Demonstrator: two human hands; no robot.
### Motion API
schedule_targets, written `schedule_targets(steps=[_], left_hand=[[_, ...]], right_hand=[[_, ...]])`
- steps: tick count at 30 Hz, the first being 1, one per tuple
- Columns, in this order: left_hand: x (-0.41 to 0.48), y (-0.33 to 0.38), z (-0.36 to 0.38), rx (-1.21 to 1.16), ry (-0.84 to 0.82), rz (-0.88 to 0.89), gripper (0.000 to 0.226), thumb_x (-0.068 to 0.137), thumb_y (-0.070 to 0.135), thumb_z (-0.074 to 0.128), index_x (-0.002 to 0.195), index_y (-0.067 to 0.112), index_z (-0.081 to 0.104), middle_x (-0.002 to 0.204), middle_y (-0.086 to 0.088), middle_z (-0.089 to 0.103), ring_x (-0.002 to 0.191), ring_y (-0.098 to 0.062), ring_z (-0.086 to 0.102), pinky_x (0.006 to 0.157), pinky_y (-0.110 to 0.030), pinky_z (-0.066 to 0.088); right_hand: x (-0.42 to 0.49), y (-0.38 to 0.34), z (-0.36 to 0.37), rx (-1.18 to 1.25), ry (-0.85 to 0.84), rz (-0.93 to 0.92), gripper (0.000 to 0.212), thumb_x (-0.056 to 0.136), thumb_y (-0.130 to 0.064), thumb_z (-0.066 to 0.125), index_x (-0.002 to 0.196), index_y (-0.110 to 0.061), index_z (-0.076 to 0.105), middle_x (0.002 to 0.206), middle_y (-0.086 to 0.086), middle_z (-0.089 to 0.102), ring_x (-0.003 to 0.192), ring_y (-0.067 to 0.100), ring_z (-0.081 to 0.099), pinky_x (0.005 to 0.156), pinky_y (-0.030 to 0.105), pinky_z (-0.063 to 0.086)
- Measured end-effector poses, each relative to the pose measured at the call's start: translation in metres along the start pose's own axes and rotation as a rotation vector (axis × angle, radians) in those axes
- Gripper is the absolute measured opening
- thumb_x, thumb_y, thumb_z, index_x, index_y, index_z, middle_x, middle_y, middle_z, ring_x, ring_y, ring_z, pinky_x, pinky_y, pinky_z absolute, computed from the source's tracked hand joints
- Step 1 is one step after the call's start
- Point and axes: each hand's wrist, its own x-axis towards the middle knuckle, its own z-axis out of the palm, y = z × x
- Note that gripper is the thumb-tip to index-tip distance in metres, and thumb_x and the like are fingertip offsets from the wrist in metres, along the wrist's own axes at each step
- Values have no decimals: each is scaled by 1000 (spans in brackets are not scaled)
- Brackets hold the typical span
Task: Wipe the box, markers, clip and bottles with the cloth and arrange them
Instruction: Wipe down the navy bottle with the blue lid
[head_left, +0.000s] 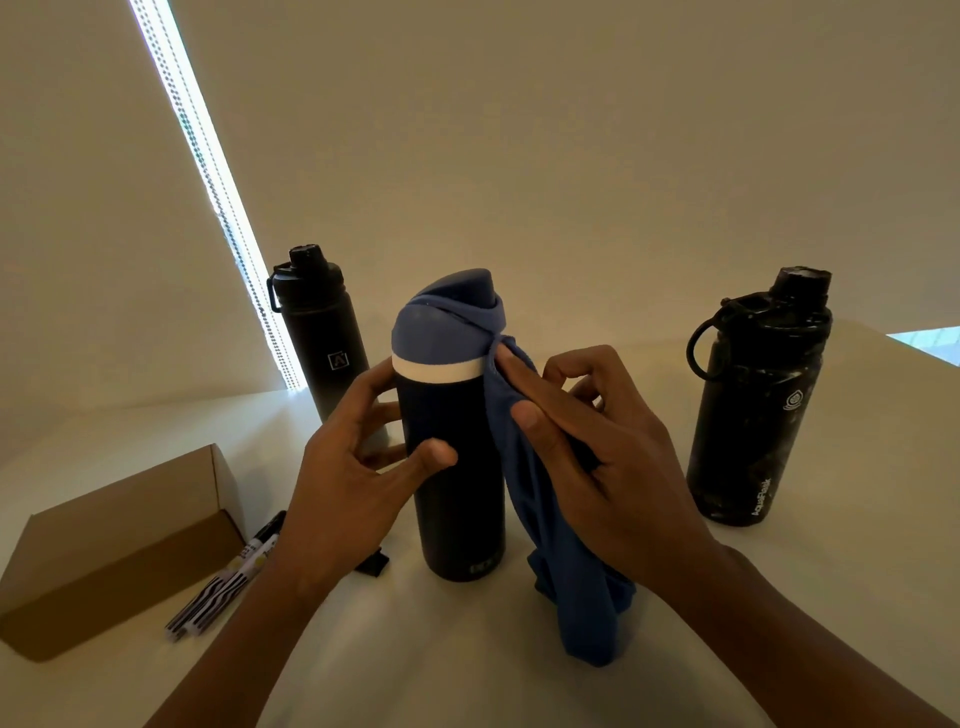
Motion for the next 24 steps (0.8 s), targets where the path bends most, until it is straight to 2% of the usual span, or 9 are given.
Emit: schedule_targets(steps=[3, 5, 8, 10, 12, 16, 19, 21, 24], left_hand=[[1, 0, -2, -28, 2, -10, 59, 80, 67, 69, 132, 48, 47, 125, 38, 61, 115, 21, 57, 78, -3, 50], [2, 0, -2, -44, -4, -3, 62, 75, 56, 69, 132, 44, 47, 120, 45, 61, 113, 24, 56, 77, -2, 49], [2, -3, -4, -68, -5, -8, 70, 74, 58, 73, 136, 40, 45, 120, 45, 60, 114, 22, 57, 78, -5, 52], [3, -5, -7, -67, -18, -14, 85, 71, 72, 77, 140, 35, 45, 129, 35, 61, 120, 14, 58, 83, -11, 56], [3, -5, -9, -48, -32, -27, 100, 61, 81, 79, 142, 35, 44, 133, 26, 62, 123, 9, 59, 86, -15, 57], [3, 0, -9, 49, -81, -62, 83, 67, 61, 82, 139, 39, 46, 127, 25, 64, 111, 11, 63, 77, -10, 56], [2, -2, -8, 221, -174, -110, 86, 65, 64, 82, 141, 38, 52, 124, 24, 67, 106, 1, 67, 75, -11, 57], [-1, -5, -5, 253, -147, -110, 77, 65, 67, 78, 134, 38, 57, 114, 29, 66, 99, 7, 66, 70, -6, 53], [-6, -4, 1, 175, -6, -108, 66, 65, 68, 74, 122, 36, 64, 107, 26, 70, 96, 7, 68, 73, -10, 53]], right_hand=[[-4, 13, -5, -83, -91, 15, 23, 107, -30, 56, 125, -24, 68, 117, -2, 61, 96, 10, 60, 84, 28, 52], [-8, 22, 5, -158, -192, -10, 22, 106, -31, 55, 117, -20, 71, 119, -2, 55, 87, 10, 58, 75, 30, 53], [-16, 28, 10, -144, -303, 68, 26, 108, -36, 50, 111, -22, 72, 122, -11, 49, 92, 11, 60, 75, 29, 53], [-16, 28, 10, -146, -340, 90, 29, 108, -38, 48, 117, -25, 73, 121, -14, 48, 93, 10, 59, 75, 27, 52], [-15, 25, 11, -128, -332, 83, 28, 108, -36, 49, 122, -26, 71, 120, -14, 48, 93, 9, 60, 73, 25, 53], [-12, 17, 10, -56, -215, 46, 24, 106, -27, 52, 117, -19, 72, 114, -9, 56, 87, 7, 62, 72, 14, 49], [-11, 23, 9, -128, -318, 110, 29, 107, -36, 47, 114, -24, 73, 107, -13, 58, 91, 8, 60, 75, 18, 49], [-10, 26, 6, -147, -329, 180, 27, 107, -39, 47, 112, -29, 72, 102, -16, 59, 93, 6, 60, 76, 22, 50], [-4, 26, 0, -69, -168, 272, 21, 107, -31, 52, 113, -26, 72, 98, -11, 67, 91, 6, 64, 78, 17, 49]])
